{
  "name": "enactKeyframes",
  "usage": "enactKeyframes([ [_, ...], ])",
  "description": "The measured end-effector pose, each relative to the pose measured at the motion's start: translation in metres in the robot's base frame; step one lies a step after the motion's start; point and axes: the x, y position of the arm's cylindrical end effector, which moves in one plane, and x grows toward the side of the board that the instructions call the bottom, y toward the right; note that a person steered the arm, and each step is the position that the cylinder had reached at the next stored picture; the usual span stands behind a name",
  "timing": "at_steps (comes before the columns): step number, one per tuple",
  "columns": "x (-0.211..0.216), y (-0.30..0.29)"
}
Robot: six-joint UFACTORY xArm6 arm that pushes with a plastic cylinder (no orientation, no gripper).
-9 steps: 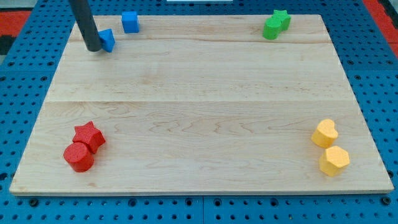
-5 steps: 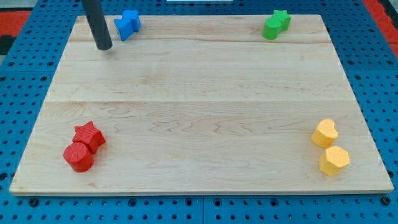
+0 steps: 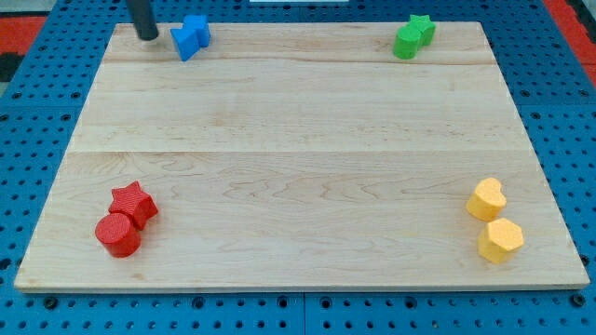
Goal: Move the blue cube to the bottom center
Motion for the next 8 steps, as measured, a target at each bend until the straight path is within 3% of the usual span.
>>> enactKeyframes([
  [2,0.000,0.053],
  [3,0.012,0.062],
  [4,-0.009,0.072],
  [8,-0.007,0.128],
])
